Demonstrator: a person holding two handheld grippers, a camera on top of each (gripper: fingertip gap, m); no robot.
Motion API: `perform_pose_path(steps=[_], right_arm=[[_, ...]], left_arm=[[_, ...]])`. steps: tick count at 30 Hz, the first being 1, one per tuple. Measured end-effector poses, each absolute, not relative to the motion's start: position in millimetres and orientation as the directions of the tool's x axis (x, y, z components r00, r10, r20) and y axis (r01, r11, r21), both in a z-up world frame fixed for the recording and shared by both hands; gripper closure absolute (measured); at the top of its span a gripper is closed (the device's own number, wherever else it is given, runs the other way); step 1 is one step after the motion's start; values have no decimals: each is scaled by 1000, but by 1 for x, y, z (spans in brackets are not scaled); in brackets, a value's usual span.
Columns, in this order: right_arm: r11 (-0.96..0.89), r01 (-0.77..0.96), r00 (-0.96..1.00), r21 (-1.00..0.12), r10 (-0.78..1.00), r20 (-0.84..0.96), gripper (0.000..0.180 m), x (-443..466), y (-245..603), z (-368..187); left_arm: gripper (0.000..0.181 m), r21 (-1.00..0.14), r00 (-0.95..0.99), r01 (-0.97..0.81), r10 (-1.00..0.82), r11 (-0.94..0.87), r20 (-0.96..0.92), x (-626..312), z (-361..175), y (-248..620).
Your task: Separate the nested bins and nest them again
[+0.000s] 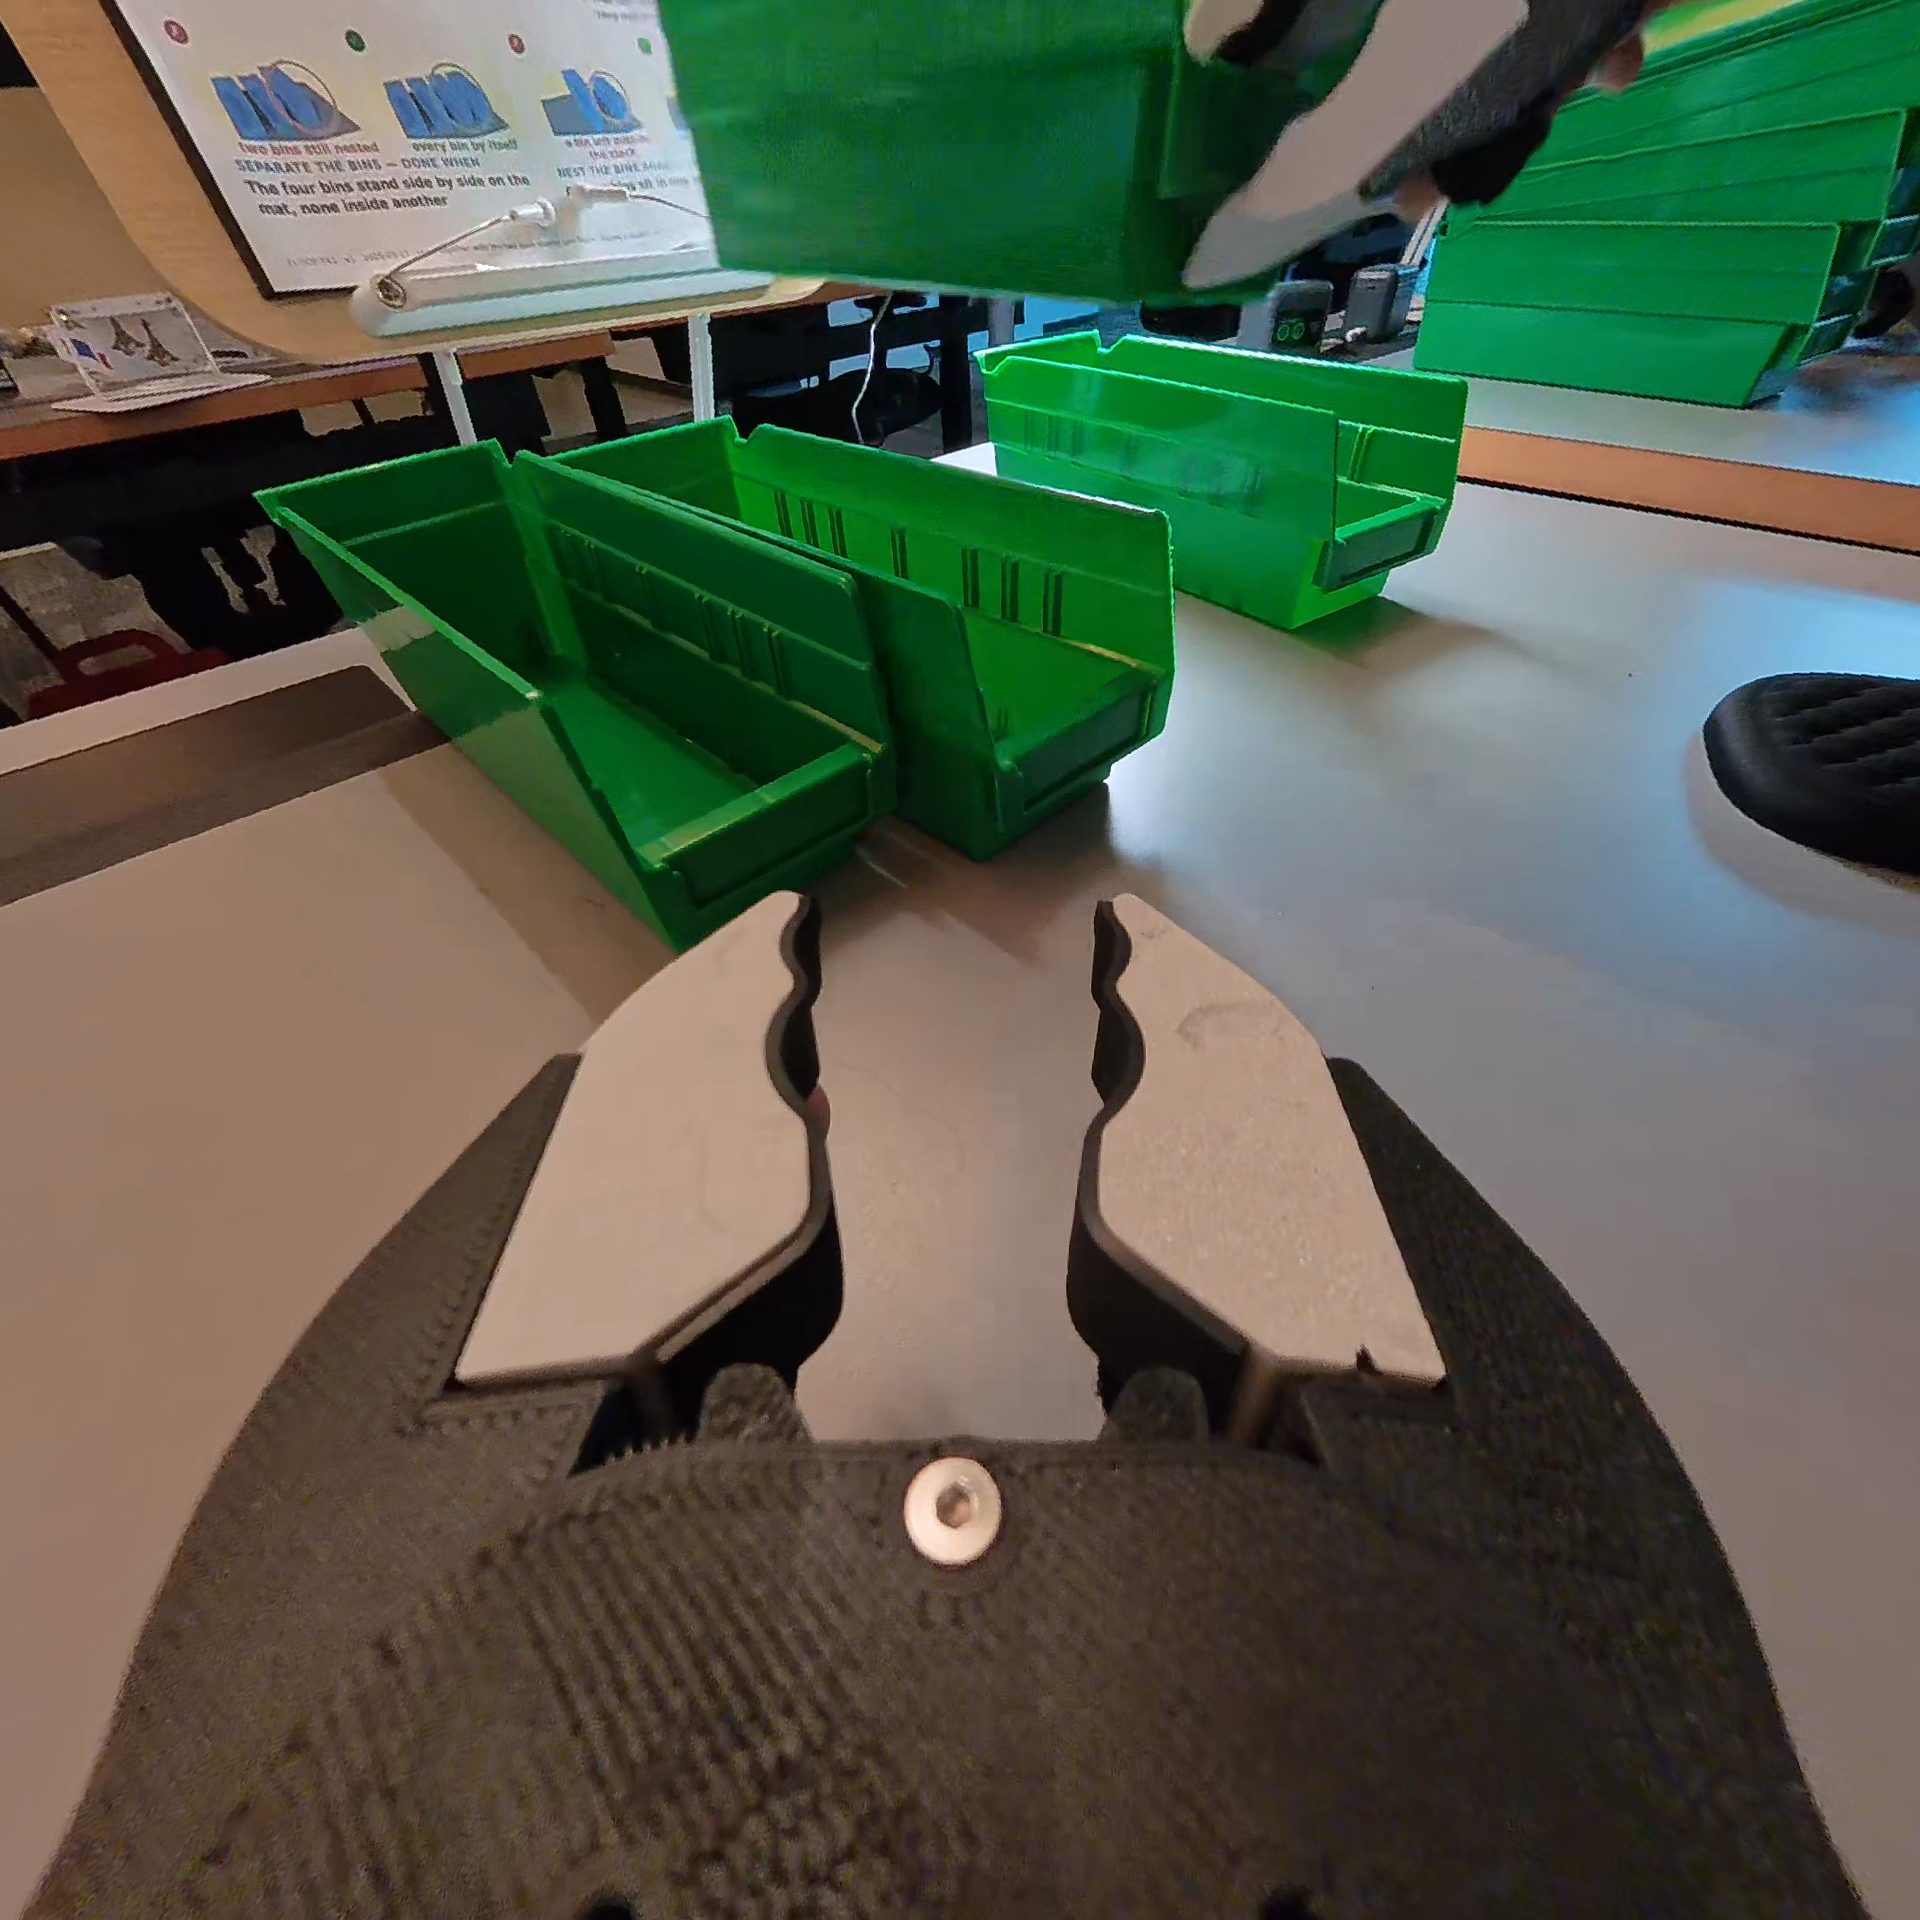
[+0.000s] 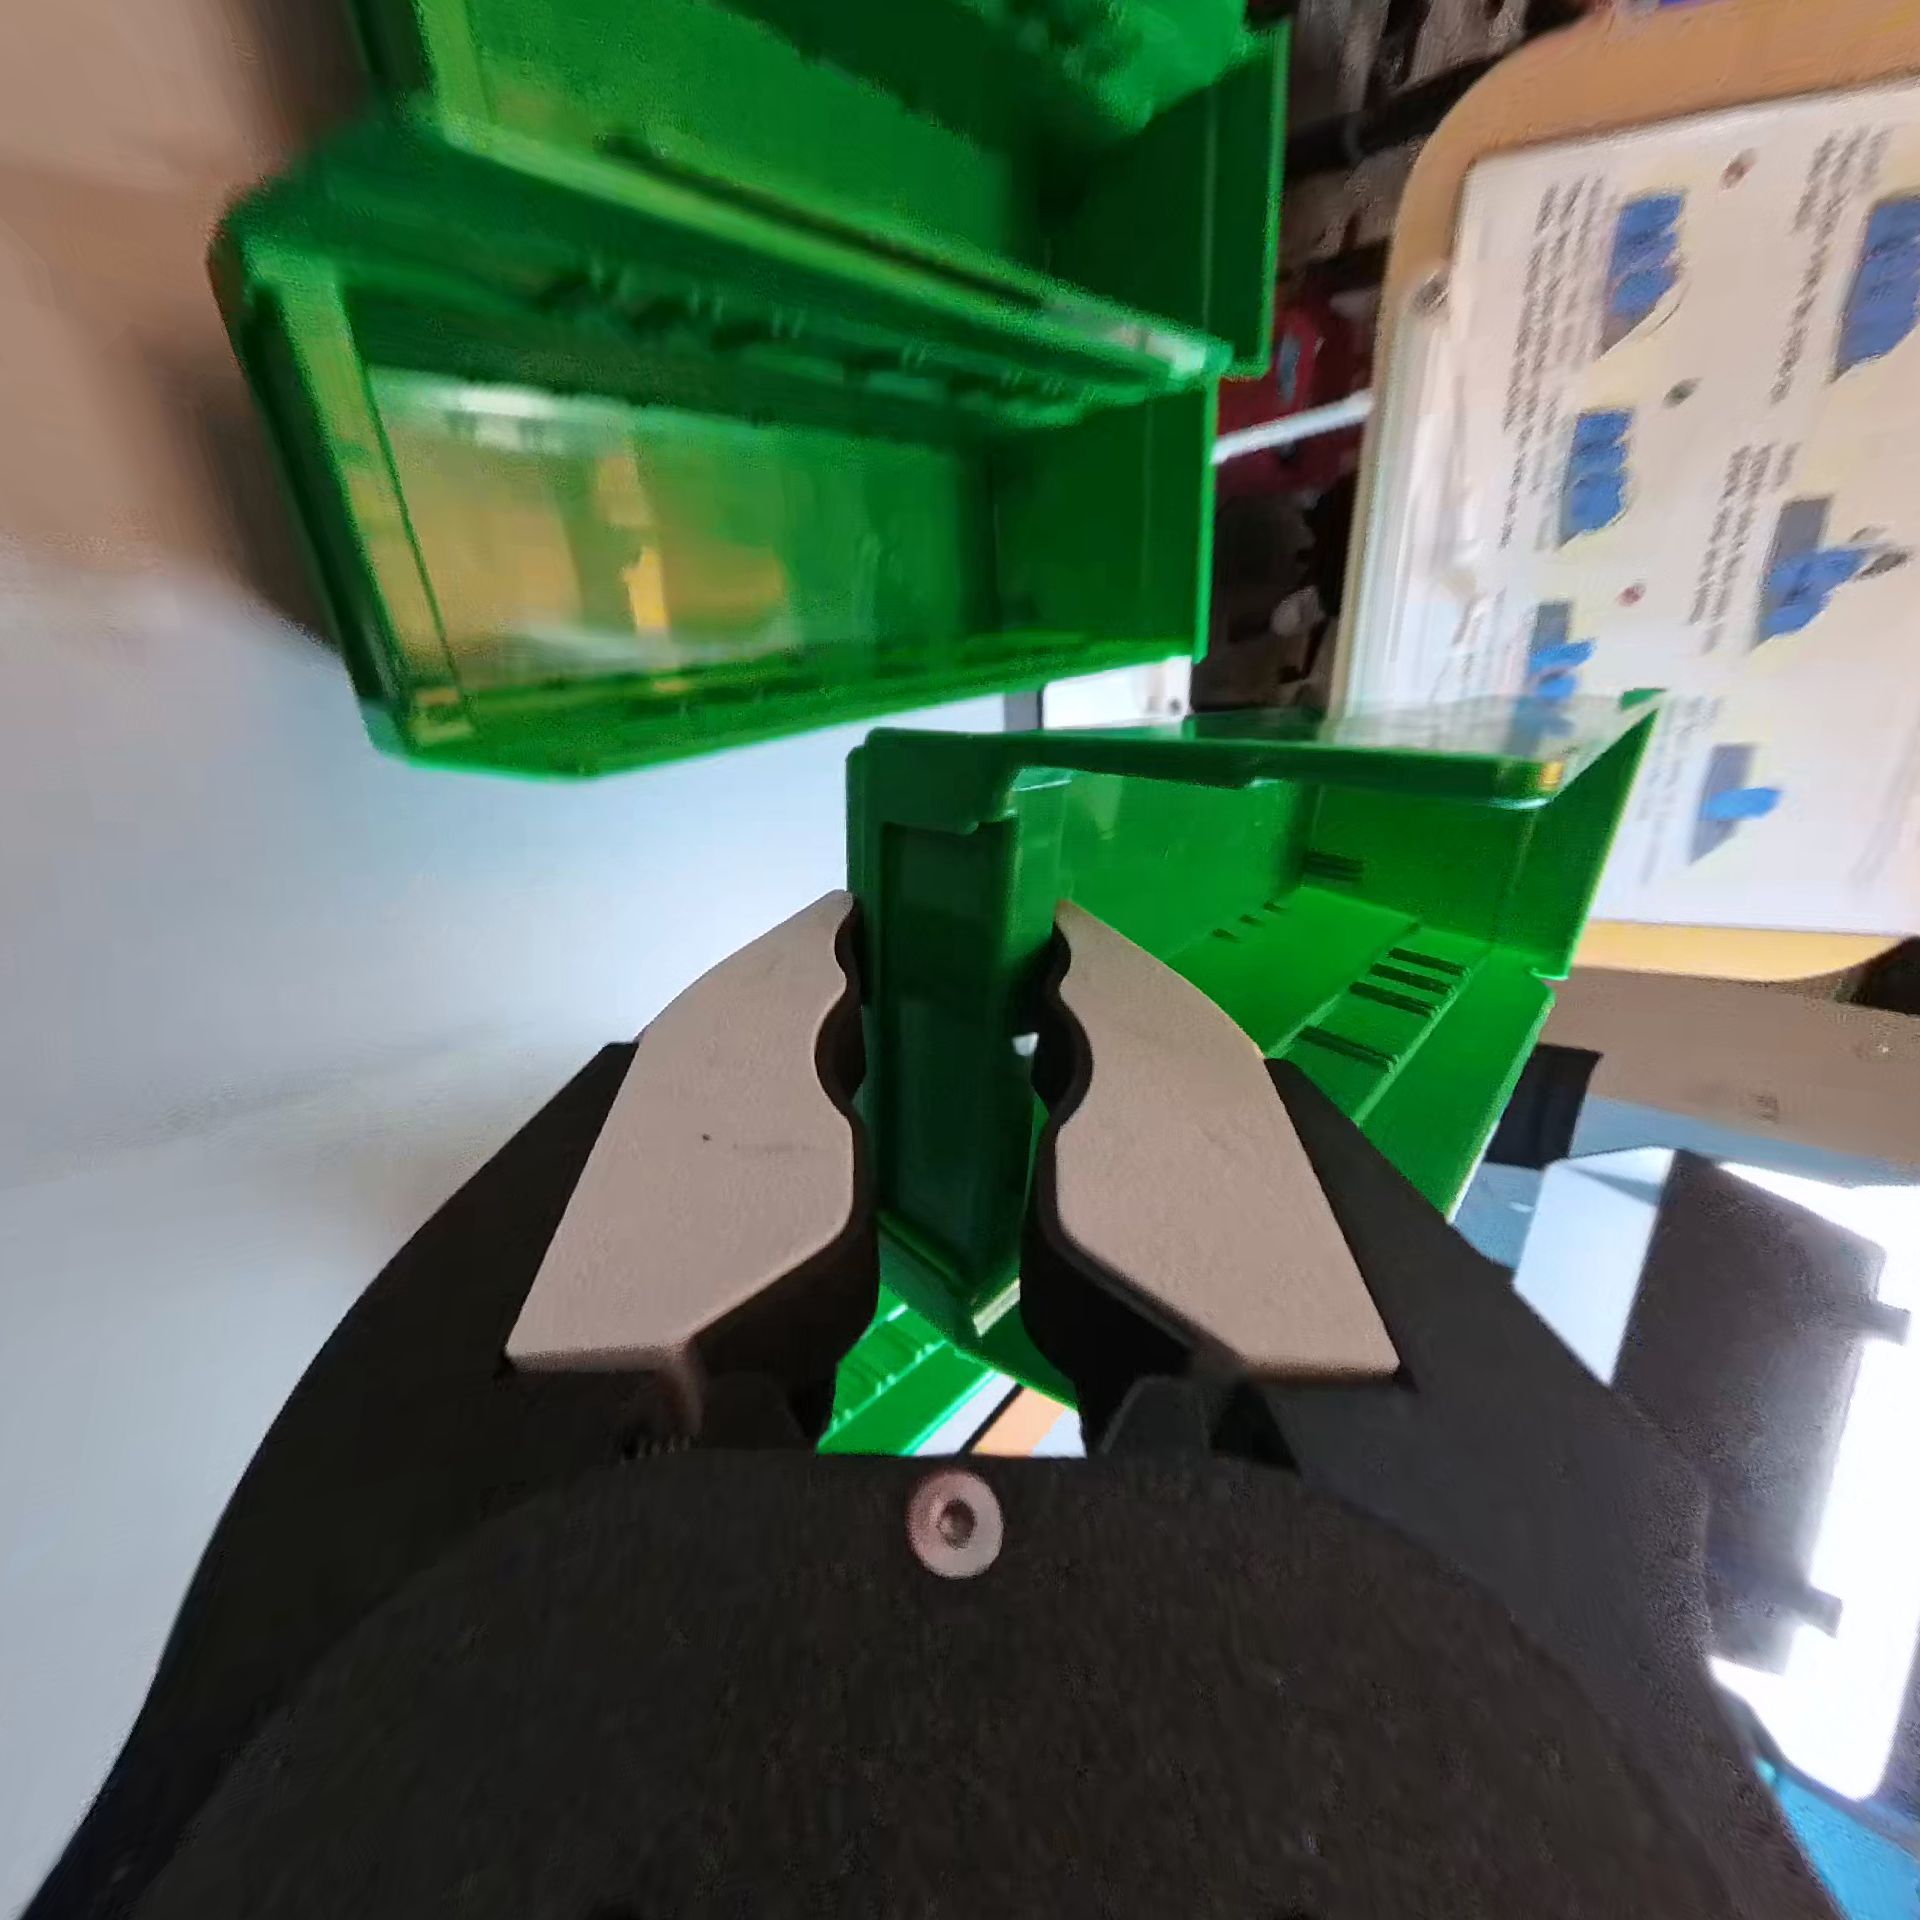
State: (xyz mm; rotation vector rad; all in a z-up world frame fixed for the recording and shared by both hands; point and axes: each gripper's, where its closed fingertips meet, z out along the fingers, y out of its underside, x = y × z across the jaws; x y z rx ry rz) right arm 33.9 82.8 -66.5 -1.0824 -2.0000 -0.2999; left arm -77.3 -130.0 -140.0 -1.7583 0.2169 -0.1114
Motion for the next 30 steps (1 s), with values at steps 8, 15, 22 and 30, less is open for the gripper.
perform_pose_path(steps=[8, 15, 22, 30], right_arm=[[554, 827, -342, -99, 634, 694, 150, 71, 97, -156], [566, 821, -361, -75, 616, 700, 150, 70, 100, -201], [595, 801, -380, -61, 585, 717, 150, 70, 105, -219], [568, 783, -240, -255, 652, 719, 139, 77, 84, -191]], left_arm=[[130, -978, 979, -82, -200, -194, -43, -79, -142, -129], [130, -976, 980, -80, -197, -203, -39, -79, -144, -128], [130, -976, 980, -82, -196, -200, -42, -79, -143, -128], [130, -977, 980, -80, -194, -200, -41, -80, -143, -128]])
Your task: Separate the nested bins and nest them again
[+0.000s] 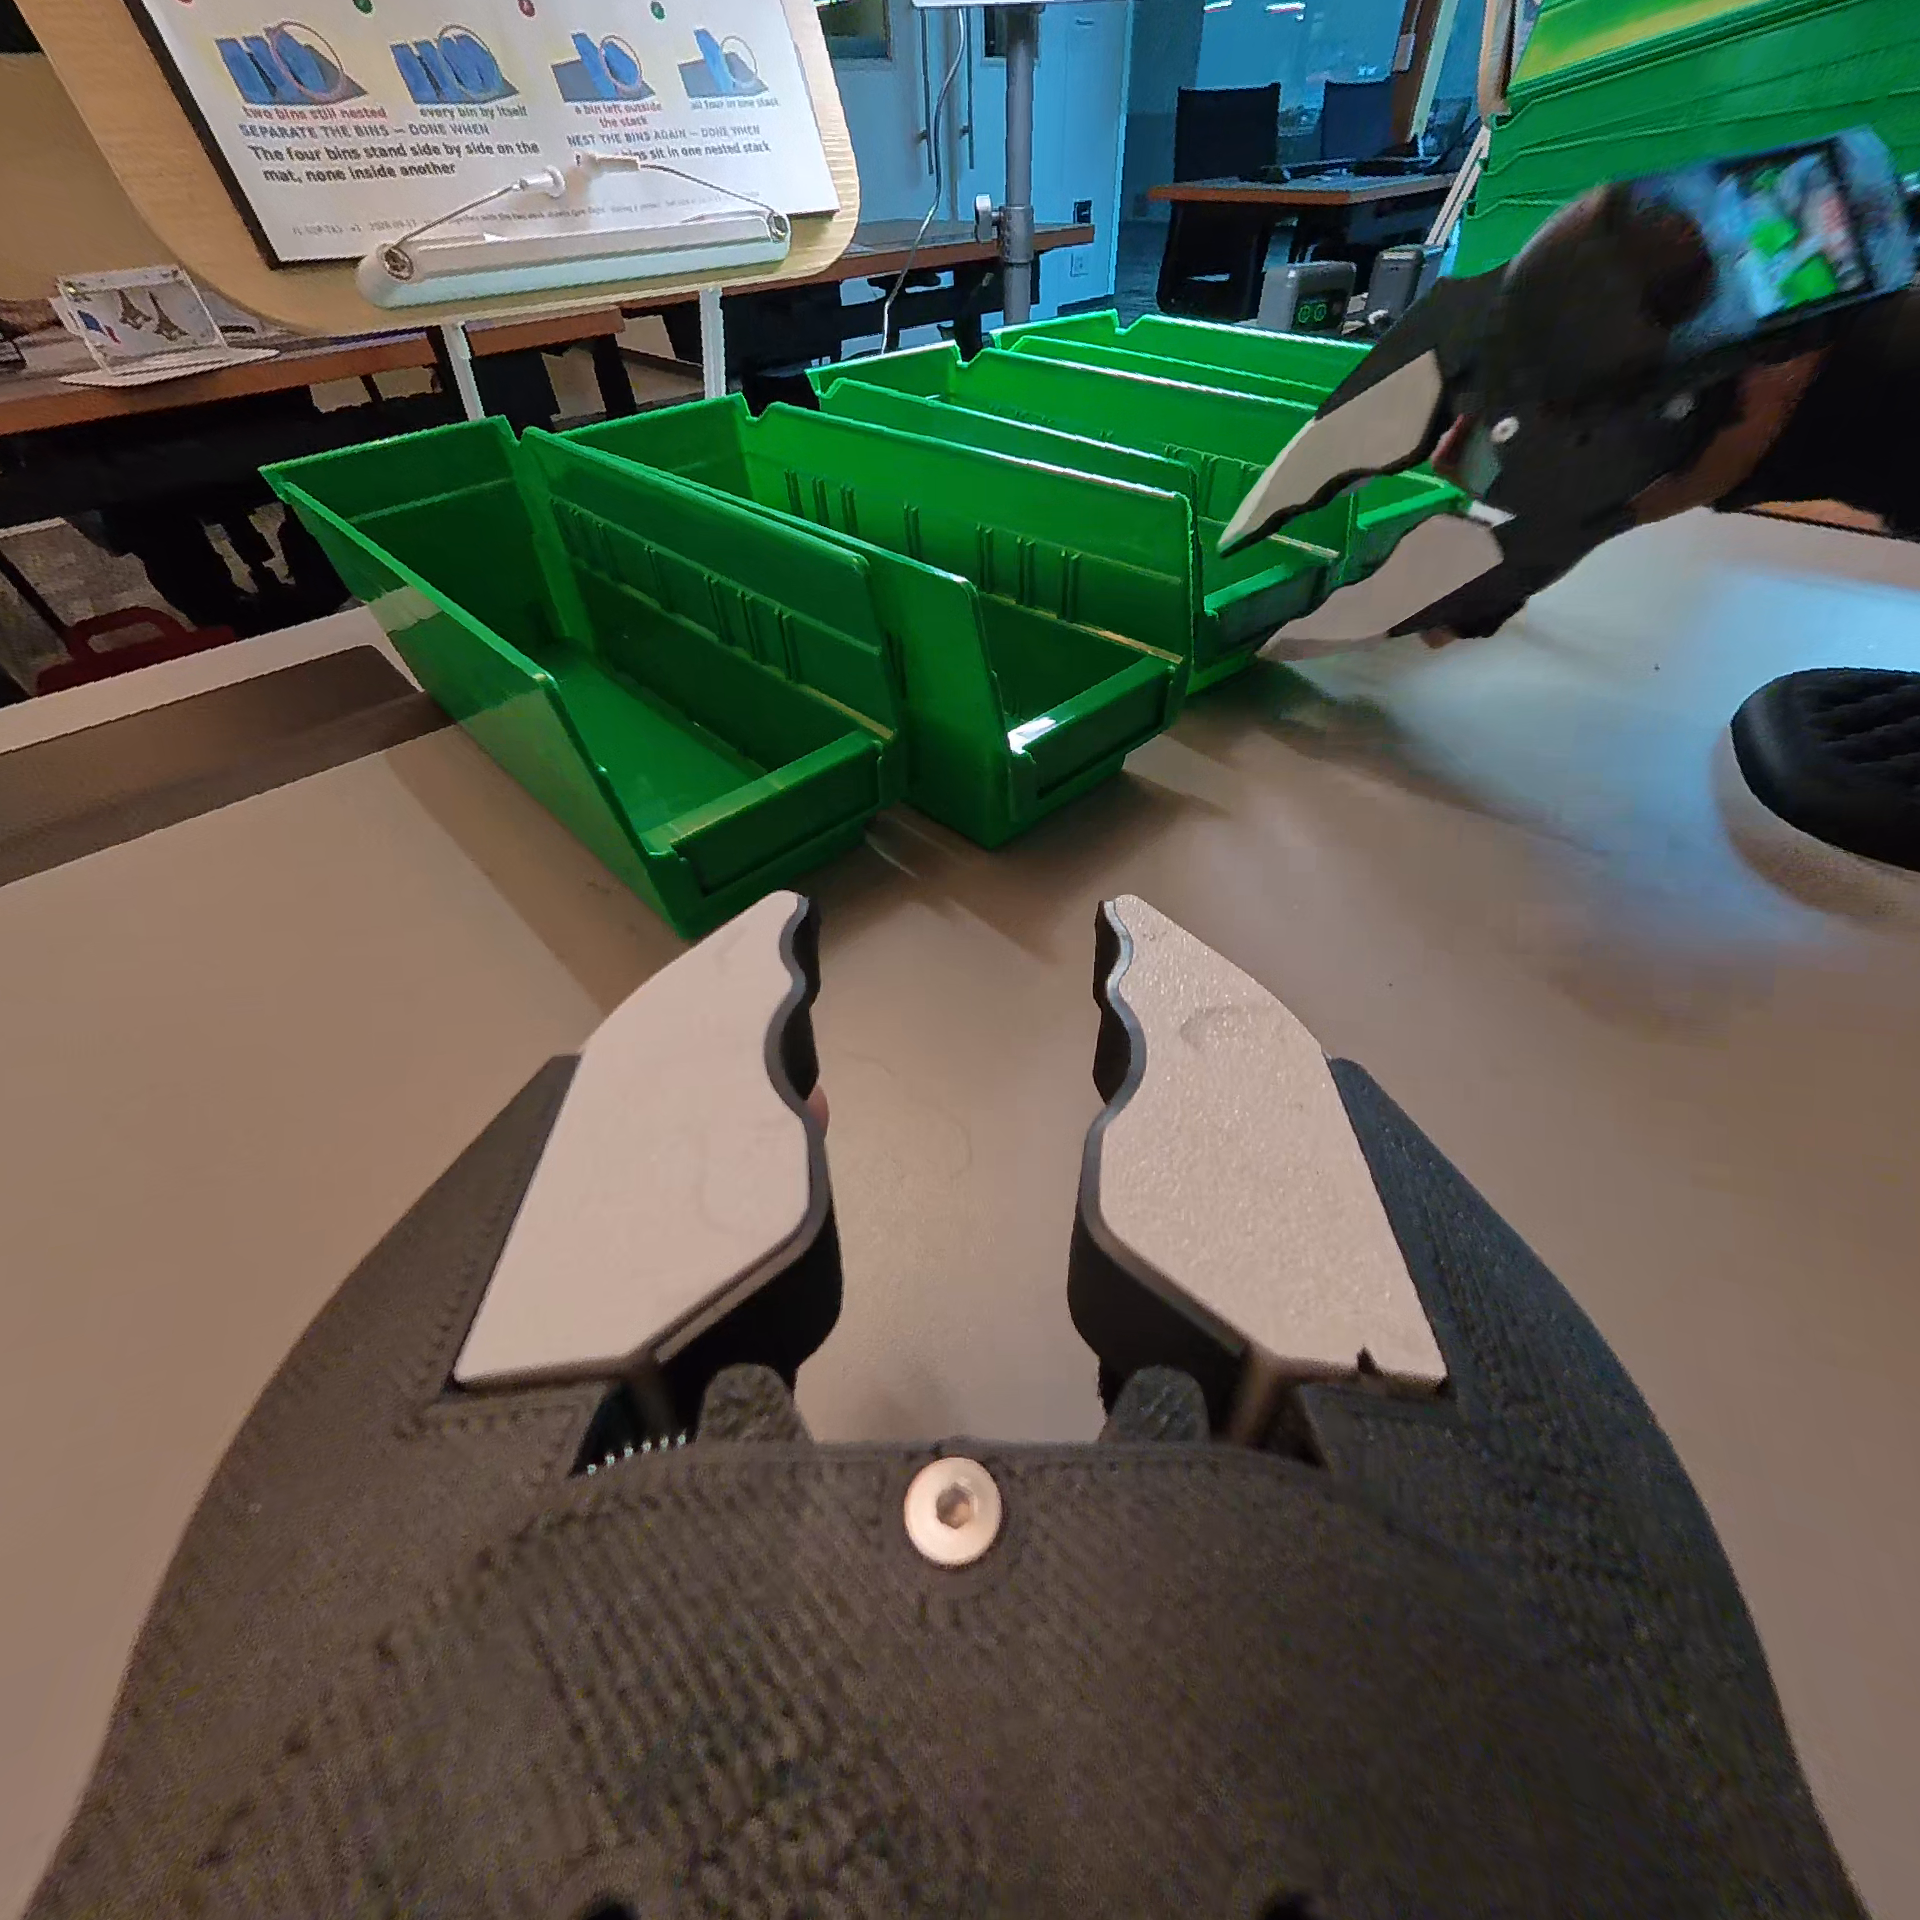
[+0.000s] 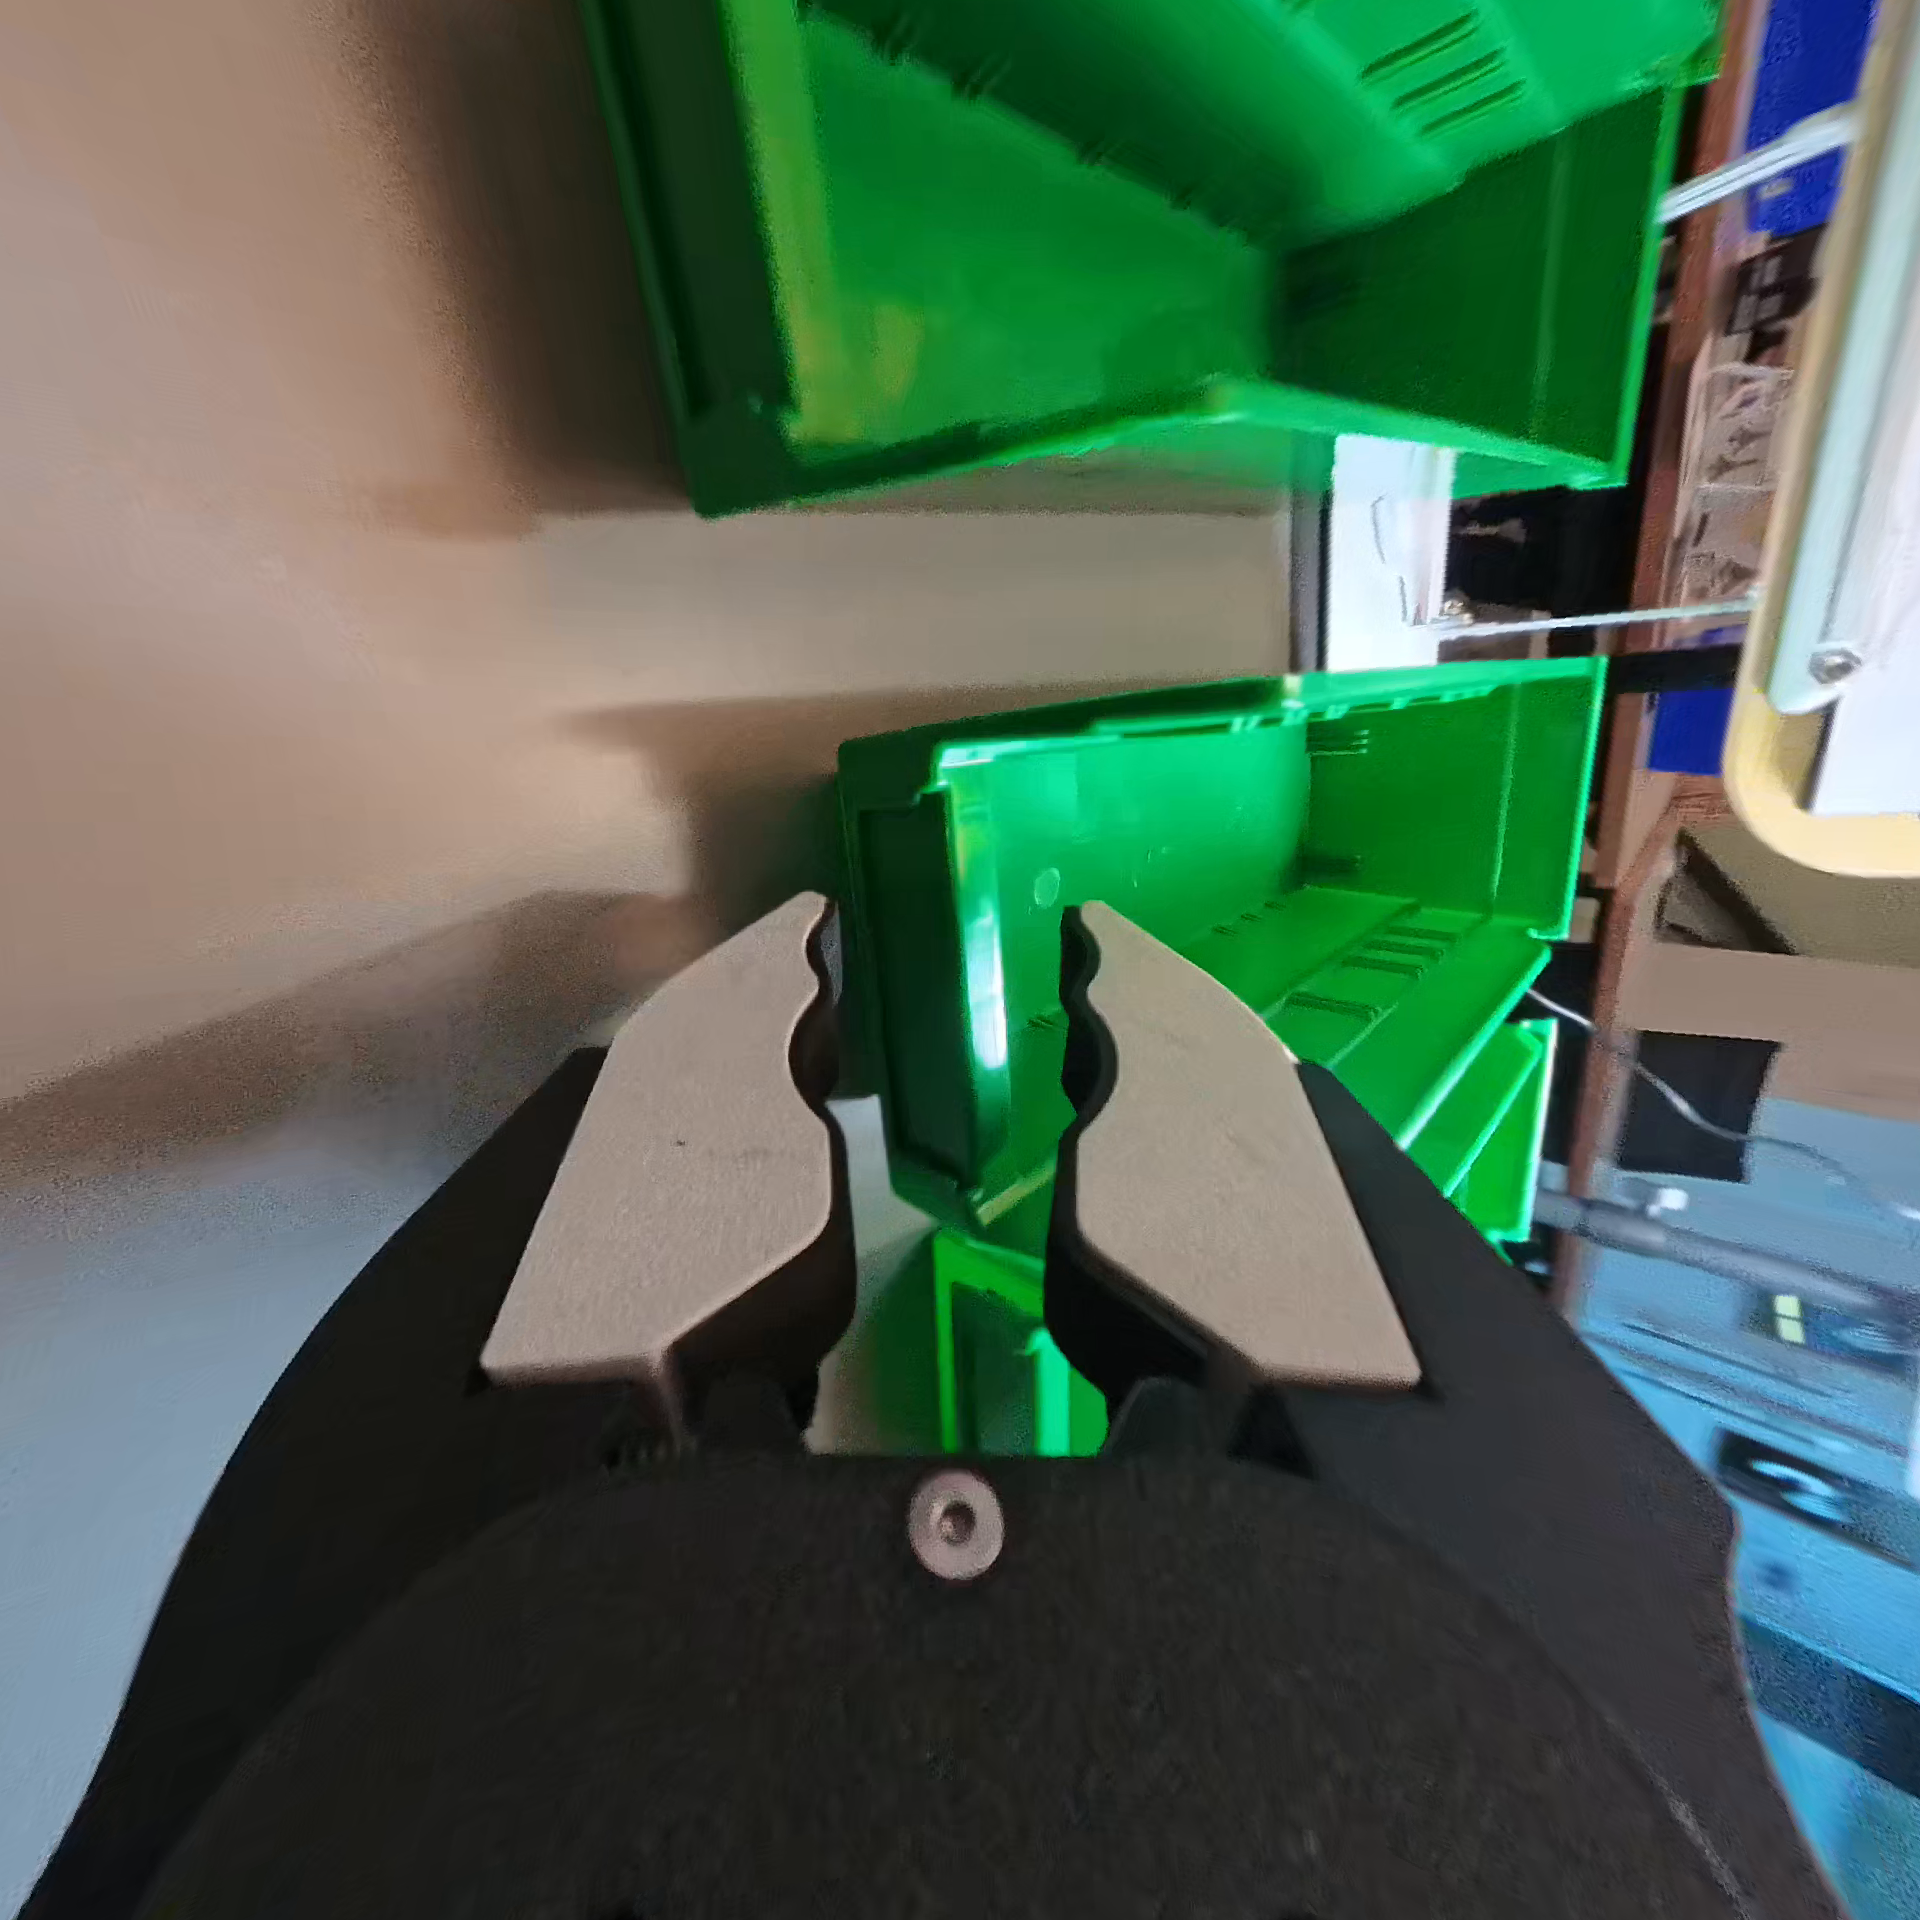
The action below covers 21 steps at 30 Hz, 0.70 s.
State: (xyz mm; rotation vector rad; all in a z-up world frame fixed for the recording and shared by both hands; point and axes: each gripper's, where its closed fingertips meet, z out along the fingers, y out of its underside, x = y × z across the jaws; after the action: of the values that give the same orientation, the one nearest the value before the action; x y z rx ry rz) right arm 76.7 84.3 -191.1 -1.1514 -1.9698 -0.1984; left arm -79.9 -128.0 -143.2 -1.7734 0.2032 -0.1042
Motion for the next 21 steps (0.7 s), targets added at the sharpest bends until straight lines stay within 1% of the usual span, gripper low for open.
perform_pose_path(steps=[2, 5, 7, 9, 11, 13, 18, 21], right_arm=[[531, 752, -150, -391, 715, 683, 139, 81, 72, -176], [428, 668, 16, -609, 809, 587, 138, 94, 61, -149], [348, 596, 122, -724, 852, 509, 137, 107, 56, -134], [271, 520, 213, -810, 877, 430, 135, 123, 52, -122], [200, 455, 289, -867, 888, 357, 132, 140, 50, -115], [152, 408, 351, -900, 884, 309, 128, 156, 48, -113], [75, 329, 486, -941, 841, 237, 123, 190, 54, -121], [45, 252, 553, -967, 813, 182, 120, 205, 65, -128]], left_arm=[[130, -976, 980, -80, -194, -202, -40, -80, -144, -128], [130, -974, 980, -85, -195, -208, -44, -79, -145, -127], [130, -974, 980, -88, -193, -210, -47, -79, -145, -127], [130, -974, 981, -88, -191, -210, -47, -80, -145, -127], [130, -973, 981, -85, -188, -213, -45, -80, -146, -127], [130, -972, 981, -85, -187, -219, -44, -81, -147, -126], [130, -969, 982, -98, -180, -225, -58, -81, -148, -125], [130, -970, 983, -100, -172, -221, -62, -82, -148, -124]])
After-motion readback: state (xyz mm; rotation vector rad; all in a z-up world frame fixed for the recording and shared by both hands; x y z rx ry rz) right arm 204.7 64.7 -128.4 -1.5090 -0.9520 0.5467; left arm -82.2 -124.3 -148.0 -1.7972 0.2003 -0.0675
